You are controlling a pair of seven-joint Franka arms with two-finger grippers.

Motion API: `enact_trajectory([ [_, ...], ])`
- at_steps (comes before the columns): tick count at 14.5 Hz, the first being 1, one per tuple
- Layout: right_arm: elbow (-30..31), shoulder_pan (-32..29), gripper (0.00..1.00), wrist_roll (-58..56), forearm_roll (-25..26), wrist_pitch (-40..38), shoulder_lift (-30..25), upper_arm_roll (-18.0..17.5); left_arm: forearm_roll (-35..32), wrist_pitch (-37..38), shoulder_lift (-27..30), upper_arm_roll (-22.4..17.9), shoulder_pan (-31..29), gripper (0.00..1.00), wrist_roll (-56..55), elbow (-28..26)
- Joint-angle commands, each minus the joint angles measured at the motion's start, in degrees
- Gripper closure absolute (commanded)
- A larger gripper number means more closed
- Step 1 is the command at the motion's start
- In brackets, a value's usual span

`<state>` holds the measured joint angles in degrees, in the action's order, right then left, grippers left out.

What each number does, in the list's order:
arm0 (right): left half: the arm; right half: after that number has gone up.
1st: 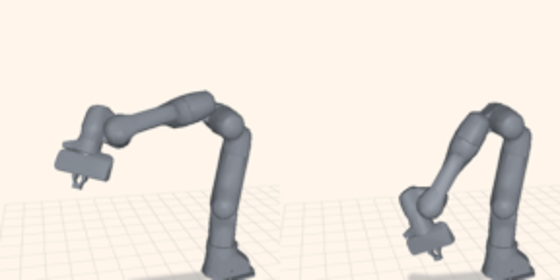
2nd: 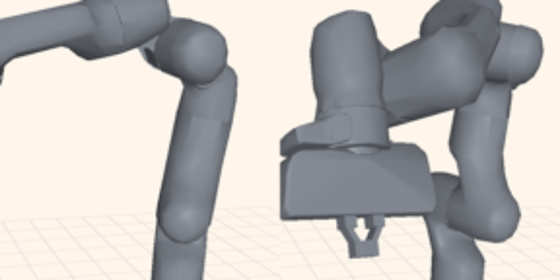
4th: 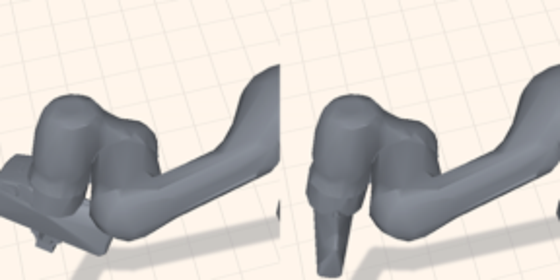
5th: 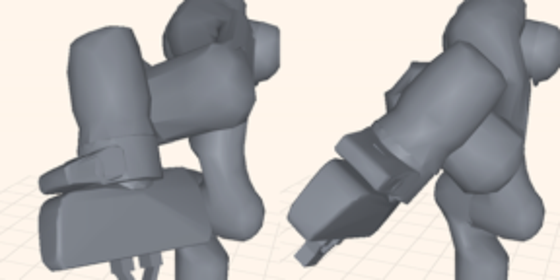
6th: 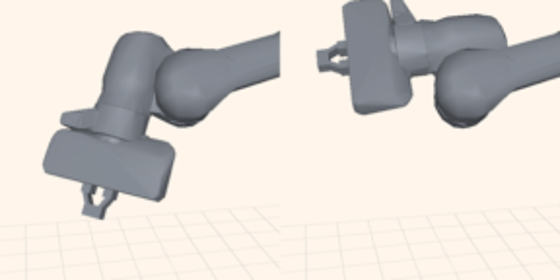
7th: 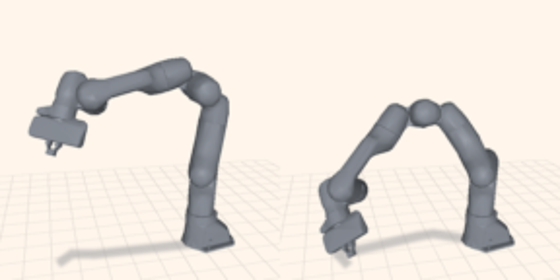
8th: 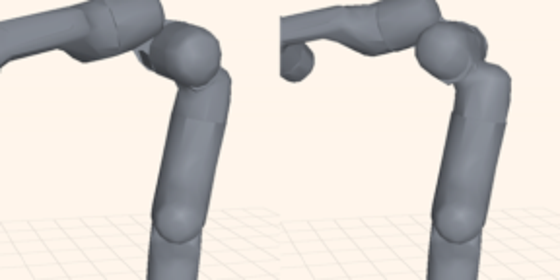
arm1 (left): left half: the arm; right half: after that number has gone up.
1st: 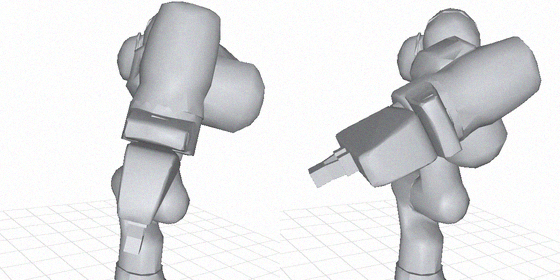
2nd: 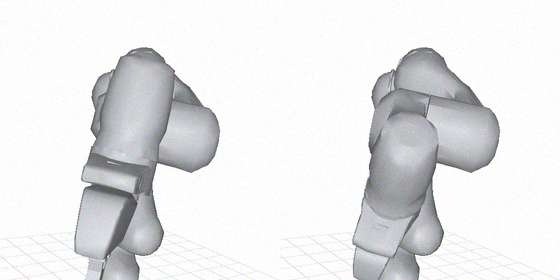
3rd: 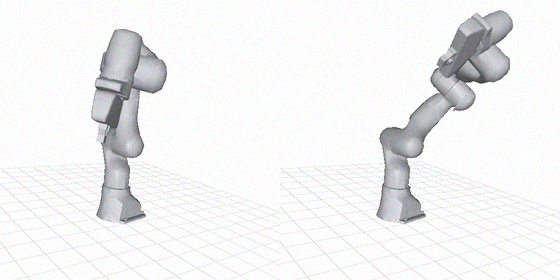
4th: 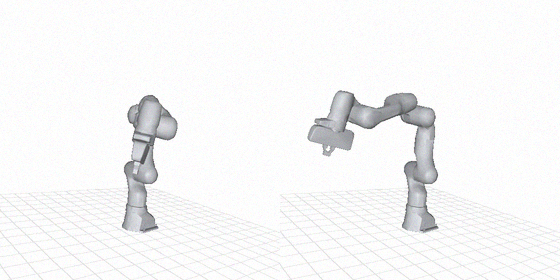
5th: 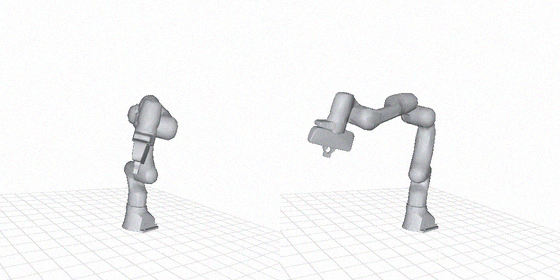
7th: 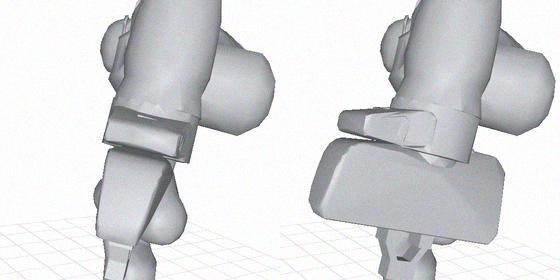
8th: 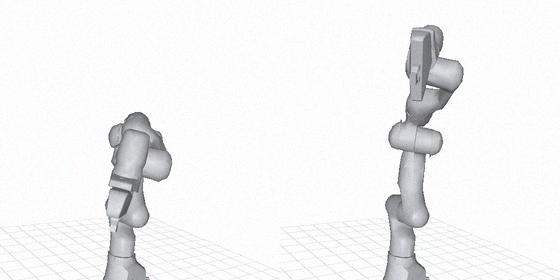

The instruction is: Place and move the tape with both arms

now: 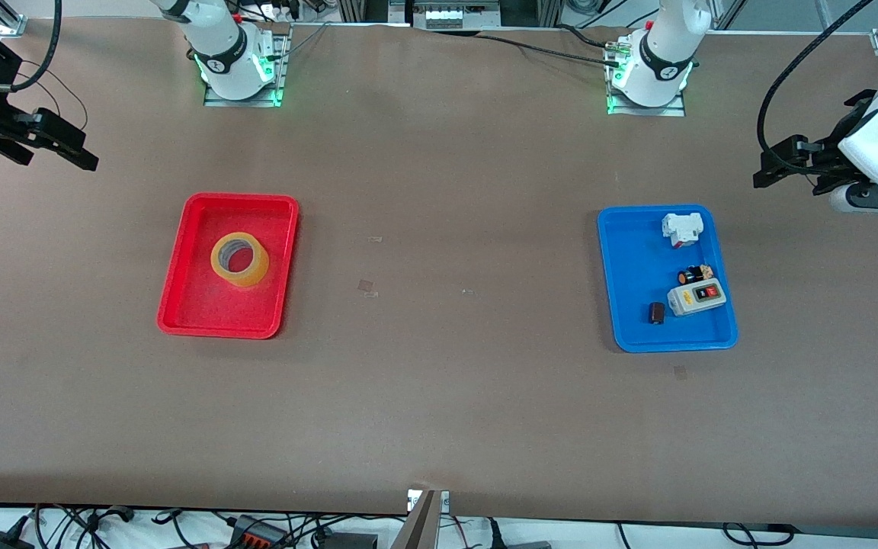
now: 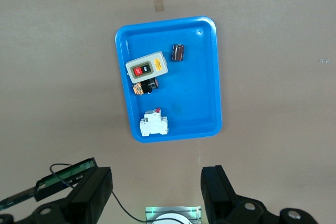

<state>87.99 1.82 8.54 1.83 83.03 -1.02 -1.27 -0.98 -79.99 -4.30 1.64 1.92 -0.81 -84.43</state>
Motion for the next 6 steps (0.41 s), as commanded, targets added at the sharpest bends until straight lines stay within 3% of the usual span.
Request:
enact_trajectory([
  [1, 1.0, -0.7, 0.01, -0.7, -0.9, 0.9, -1.0, -0.1, -0.3, -1.0, 0.6, 0.2, 0.0, 0.00, 0.9, -0.4],
  [6, 1.0, -0.7, 0.01, -0.8, -0.9, 0.6, -1.1, -0.1, -0.2, -1.6, 0.6, 0.3, -0.1, 0.00, 0.9, -0.4],
])
